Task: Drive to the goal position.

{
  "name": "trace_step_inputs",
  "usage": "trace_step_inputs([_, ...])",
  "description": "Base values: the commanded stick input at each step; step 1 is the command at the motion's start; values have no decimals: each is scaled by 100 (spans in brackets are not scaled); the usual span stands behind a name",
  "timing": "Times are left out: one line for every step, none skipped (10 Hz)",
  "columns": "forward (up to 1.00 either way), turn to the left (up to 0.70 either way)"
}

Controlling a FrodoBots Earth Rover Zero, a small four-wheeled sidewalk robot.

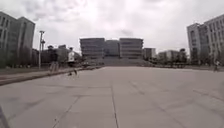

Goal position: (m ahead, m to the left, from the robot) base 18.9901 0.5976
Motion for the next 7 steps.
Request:
trace_step_inputs([70,0])
trace_step_inputs([70,0])
trace_step_inputs([70,0])
trace_step_inputs([70,0])
trace_step_inputs([70,0])
trace_step_inputs([70,0])
trace_step_inputs([70,0])
